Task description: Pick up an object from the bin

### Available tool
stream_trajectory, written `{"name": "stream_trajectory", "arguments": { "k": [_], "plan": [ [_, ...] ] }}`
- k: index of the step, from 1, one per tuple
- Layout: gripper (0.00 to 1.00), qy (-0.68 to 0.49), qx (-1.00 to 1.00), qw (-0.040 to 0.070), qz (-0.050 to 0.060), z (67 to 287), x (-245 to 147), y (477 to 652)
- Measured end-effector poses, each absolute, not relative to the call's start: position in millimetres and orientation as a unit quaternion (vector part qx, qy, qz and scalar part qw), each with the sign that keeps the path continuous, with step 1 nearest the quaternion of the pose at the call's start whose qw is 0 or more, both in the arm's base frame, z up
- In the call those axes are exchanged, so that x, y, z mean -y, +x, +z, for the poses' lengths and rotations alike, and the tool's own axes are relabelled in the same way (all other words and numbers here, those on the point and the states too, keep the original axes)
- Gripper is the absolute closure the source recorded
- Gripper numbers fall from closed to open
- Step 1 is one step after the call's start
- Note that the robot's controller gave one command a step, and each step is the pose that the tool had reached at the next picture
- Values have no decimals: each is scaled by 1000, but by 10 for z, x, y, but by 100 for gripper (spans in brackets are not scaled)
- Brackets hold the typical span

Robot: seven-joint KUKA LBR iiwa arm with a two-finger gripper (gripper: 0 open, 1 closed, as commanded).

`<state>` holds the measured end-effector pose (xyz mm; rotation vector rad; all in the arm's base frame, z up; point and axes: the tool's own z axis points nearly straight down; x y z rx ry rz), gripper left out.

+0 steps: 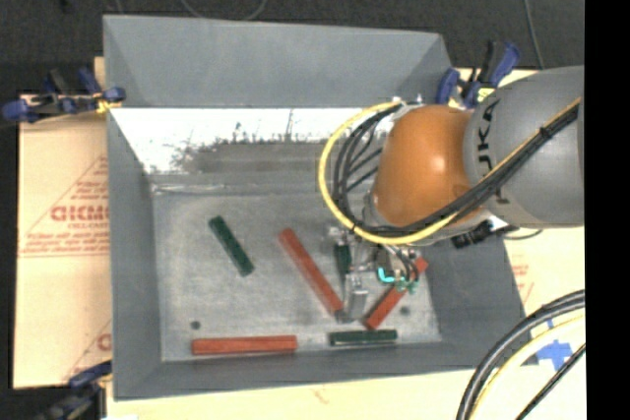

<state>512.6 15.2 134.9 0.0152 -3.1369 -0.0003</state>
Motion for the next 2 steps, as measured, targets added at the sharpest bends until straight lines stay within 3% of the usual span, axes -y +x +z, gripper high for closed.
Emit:
{"name": "stream_trajectory", "arguments": {
  "k": [1, 2],
  "plan": [
    [0, 27, 1000, -4, 1, 698, 622, 5081],
    [0, -13, 1000, -3, 0, 716, 613, 4883]
  ]
}}
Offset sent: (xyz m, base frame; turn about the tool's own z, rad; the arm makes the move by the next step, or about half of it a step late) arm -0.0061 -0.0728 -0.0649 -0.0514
